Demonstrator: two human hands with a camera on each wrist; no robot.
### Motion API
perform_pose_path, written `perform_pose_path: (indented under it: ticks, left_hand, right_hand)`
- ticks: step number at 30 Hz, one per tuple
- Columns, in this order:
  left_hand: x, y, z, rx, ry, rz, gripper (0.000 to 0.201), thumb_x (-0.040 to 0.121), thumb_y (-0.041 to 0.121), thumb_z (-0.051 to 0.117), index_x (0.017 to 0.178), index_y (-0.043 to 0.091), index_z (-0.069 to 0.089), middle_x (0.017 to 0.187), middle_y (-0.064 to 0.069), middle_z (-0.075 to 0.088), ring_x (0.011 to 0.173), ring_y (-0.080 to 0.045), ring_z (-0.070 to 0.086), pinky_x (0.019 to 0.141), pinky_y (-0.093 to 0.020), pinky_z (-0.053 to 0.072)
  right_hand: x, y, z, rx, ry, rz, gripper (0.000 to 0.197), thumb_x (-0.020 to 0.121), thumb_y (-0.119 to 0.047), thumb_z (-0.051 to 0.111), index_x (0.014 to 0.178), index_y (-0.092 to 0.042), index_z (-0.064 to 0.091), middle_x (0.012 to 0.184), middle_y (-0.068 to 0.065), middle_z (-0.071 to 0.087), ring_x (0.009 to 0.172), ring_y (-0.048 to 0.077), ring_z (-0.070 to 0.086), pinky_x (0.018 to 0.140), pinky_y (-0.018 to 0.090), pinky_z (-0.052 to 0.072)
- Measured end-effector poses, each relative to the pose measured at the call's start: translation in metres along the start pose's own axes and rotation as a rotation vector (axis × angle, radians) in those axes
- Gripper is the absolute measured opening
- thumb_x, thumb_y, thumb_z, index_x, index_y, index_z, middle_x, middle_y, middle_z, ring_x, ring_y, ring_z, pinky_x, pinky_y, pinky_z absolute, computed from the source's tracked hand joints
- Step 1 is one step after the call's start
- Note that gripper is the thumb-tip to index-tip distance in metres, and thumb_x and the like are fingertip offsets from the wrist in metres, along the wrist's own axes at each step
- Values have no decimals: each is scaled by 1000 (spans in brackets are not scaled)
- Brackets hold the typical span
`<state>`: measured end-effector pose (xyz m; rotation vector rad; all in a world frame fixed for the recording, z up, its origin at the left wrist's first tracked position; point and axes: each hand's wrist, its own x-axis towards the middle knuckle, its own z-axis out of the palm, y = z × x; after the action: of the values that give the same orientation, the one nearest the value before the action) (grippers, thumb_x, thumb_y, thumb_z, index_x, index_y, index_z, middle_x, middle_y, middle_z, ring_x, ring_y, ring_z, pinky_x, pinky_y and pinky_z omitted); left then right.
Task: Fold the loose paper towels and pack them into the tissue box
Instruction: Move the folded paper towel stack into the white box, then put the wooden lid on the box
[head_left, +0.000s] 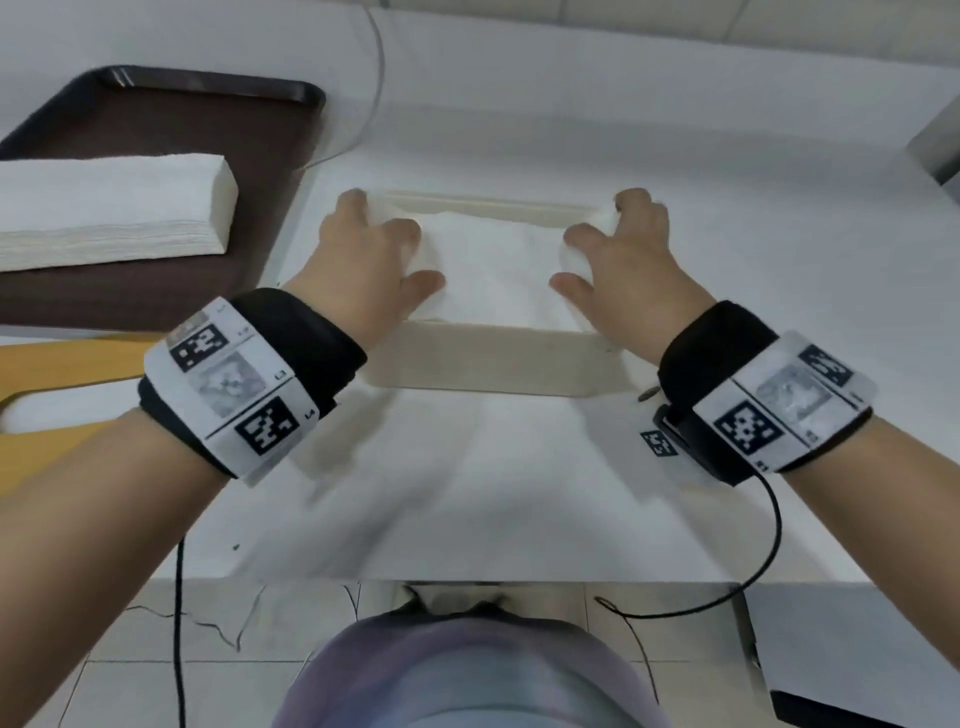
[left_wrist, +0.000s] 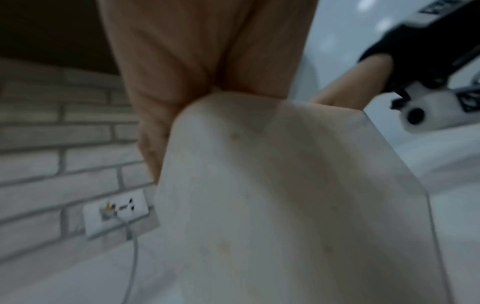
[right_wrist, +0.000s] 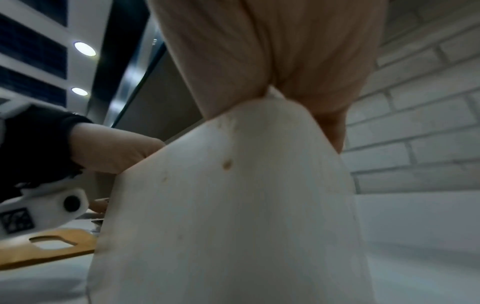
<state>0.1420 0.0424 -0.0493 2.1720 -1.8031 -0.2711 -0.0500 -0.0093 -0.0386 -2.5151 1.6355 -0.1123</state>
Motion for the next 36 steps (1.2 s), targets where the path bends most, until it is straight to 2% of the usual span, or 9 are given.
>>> perform_pose_path:
  ticks: [2,5,7,10,19,22,26,30,36]
  left_hand:
    - [1,-1,-1,199,89,172,37,85,29,63,117,11,62,147,-19,28,133,-42,23,105,-45,18]
    - [-1,9,-6,186,-9,330,31,94,29,46,120,21,60,134,-11,48,124,-37,39,97,-52,37]
    - [-3,14,-3,172,-247,260,43,100,38,23,139,31,39,143,-8,39,132,-31,34,103,-46,35]
    - [-5,19,4,228,-476,155,52,98,47,8,148,35,5,158,-4,1,145,-30,1,116,-40,8]
    - [4,25,-9,220,-684,88,55,97,52,12,147,37,-7,157,1,-16,145,-24,-13,118,-43,-2]
    - [-3,22,-18,191,-613,130,53,99,45,21,149,30,8,159,-2,-2,146,-24,0,117,-41,8]
    - [-19,10,-40,53,-424,111,40,98,41,33,129,22,51,136,-1,49,125,-19,43,106,-34,32]
    - [-37,-19,-68,-263,-325,-14,31,94,41,42,117,33,61,120,16,60,113,-6,53,100,-27,39]
    - [-61,-91,-95,-557,-31,-324,24,94,30,48,86,17,67,85,-1,67,73,-14,61,72,-27,49]
  right_hand:
    - [1,1,-3,-181,82,-162,34,95,-27,47,119,-6,57,152,15,14,140,32,11,110,40,14]
    - [3,-5,-10,-115,-60,-281,36,97,-25,43,131,-17,48,150,3,27,135,27,30,105,41,31]
    - [6,-9,-10,-99,-240,-255,41,99,-32,36,140,-30,35,152,-1,25,134,23,33,103,38,34]
    - [12,-12,-7,-182,-361,-255,43,101,-34,28,143,-31,28,154,2,22,135,26,33,105,37,31]
    - [10,-14,-10,-55,-417,-221,42,100,-29,32,142,-25,33,152,6,27,134,26,34,108,34,27]
    - [5,-17,-13,-6,-287,-213,35,97,-25,40,131,-20,48,139,7,42,128,25,39,104,36,32]
    - [-2,-28,-16,-55,-206,-179,29,94,-23,44,121,-26,53,129,-1,49,119,21,44,95,37,40]
    - [-6,-60,-21,20,-144,-238,29,94,-33,45,121,-27,54,119,-1,56,114,20,49,92,37,43]
    - [-13,-140,-9,372,-29,-440,17,92,-25,51,104,-16,59,97,0,57,91,14,52,76,22,38]
